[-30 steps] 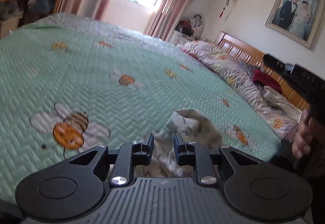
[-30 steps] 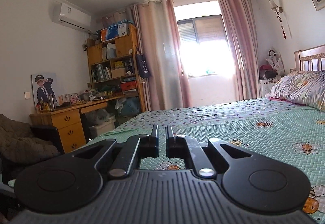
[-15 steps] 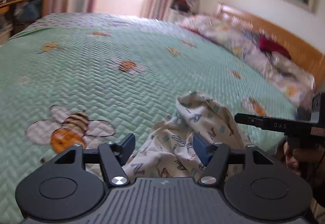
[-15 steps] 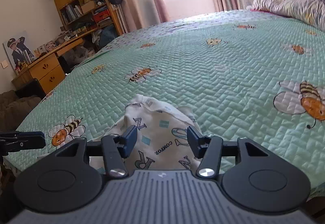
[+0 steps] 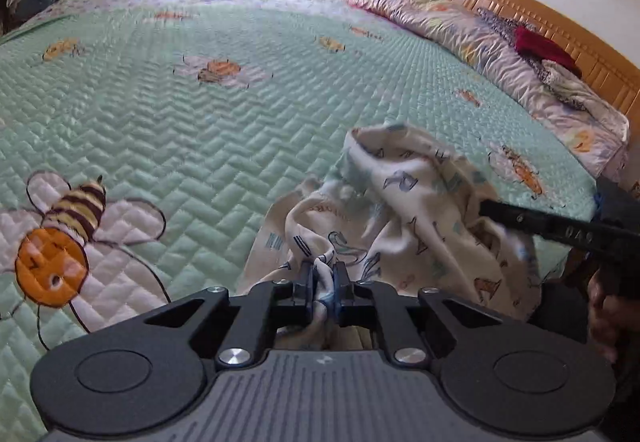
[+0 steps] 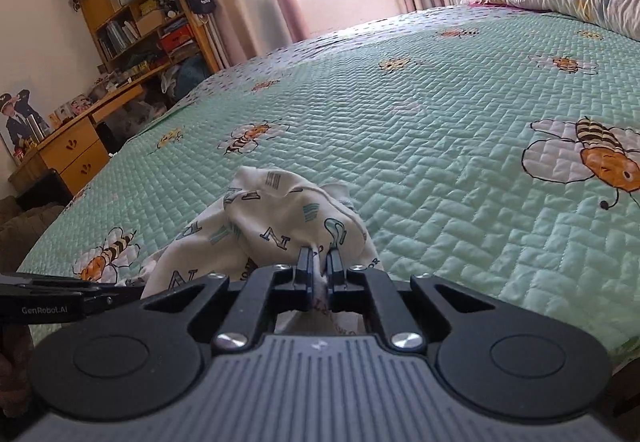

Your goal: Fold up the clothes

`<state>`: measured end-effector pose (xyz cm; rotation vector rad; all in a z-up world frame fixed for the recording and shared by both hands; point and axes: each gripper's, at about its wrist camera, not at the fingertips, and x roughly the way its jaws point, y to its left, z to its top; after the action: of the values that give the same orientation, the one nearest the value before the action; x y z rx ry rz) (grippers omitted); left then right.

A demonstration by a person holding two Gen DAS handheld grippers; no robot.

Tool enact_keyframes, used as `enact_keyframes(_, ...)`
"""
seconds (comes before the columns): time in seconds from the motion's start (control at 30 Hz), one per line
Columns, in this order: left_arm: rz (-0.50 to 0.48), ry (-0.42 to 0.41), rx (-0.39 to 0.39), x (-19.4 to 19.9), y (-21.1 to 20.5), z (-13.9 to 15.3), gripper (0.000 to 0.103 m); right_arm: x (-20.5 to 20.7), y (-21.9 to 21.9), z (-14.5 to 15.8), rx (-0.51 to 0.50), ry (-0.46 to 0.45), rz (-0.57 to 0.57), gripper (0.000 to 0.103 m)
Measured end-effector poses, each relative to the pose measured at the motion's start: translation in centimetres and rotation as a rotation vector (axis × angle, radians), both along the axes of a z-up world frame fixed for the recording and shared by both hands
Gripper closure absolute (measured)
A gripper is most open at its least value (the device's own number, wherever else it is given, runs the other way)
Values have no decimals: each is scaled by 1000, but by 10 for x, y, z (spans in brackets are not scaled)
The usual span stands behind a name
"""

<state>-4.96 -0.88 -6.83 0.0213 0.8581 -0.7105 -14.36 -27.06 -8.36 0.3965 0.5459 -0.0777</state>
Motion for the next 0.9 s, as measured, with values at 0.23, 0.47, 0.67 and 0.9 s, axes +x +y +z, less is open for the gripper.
enact_keyframes(0.23,-49,47,-38,10,-3,11,30,5,9,22,-26,-82,-28,18)
enact_keyframes(0.47,-12,85,-34,28,-24,-1,76,65,20,0,-125,20,42,62)
enact_keyframes(0.67,73,-14,-178,15,14,30,95,25,3,28,-27,-115,9,93)
enact_keyframes(0.9,100,-397,-363,6,45,179,97,6,6,146,-108,-414,104,93)
